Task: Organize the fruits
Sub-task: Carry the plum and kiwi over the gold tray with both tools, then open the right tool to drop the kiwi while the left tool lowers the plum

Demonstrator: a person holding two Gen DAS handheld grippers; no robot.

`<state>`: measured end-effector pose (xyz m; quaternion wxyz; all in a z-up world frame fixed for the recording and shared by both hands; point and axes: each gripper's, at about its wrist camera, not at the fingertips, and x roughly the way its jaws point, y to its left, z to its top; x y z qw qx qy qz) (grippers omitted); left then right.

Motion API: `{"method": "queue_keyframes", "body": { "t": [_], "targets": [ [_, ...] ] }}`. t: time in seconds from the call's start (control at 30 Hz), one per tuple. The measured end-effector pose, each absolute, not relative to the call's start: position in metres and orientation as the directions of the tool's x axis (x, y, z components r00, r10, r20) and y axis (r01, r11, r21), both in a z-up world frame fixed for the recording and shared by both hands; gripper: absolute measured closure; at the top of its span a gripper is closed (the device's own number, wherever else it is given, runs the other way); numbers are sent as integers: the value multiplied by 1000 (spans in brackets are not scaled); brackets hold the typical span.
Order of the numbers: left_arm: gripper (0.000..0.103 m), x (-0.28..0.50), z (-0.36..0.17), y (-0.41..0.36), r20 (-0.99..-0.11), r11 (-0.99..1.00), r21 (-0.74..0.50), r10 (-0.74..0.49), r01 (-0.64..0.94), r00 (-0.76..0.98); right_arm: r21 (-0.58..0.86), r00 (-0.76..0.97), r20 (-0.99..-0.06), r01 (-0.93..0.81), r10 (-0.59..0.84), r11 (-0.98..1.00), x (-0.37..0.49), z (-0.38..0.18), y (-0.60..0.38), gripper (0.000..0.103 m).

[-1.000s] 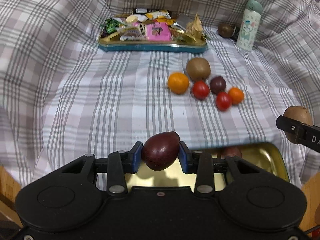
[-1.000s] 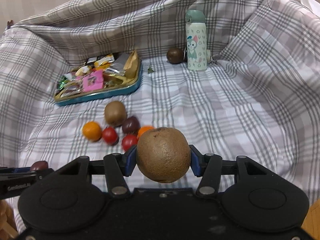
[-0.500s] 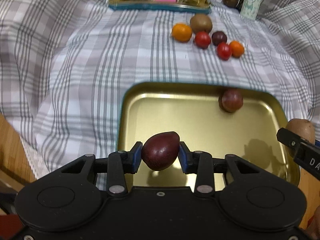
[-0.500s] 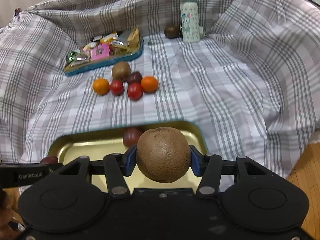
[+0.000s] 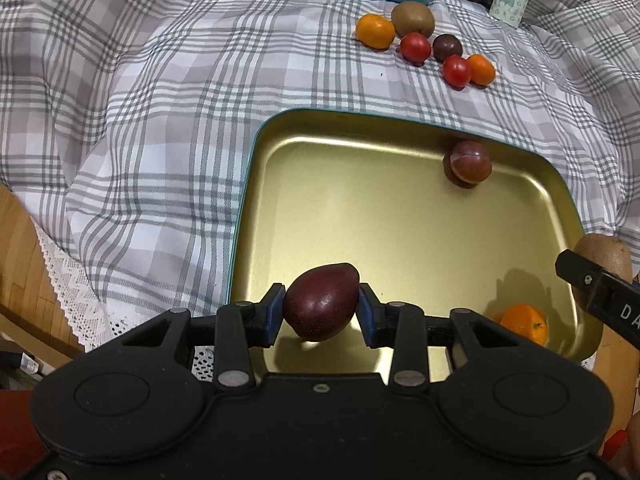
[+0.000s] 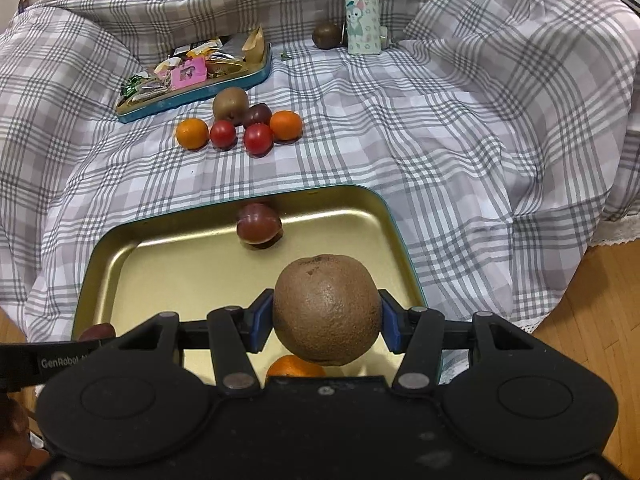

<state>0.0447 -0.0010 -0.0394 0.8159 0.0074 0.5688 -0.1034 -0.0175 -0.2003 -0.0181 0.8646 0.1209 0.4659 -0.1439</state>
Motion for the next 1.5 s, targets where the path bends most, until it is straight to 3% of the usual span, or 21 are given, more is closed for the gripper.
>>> {"method": "queue_keyframes", "body": {
  "t": [0.47, 1.5],
  "targets": [
    [56, 33, -35, -4, -909, 985, -19, -87, 170, 407, 61, 512, -846, 367, -147, 928, -21, -27, -200, 48],
    [56, 30, -31, -4, -902, 986, -10, -80, 165, 424, 88, 518, -846, 375, -130, 923, -25, -27, -204, 48]
  ]
}}
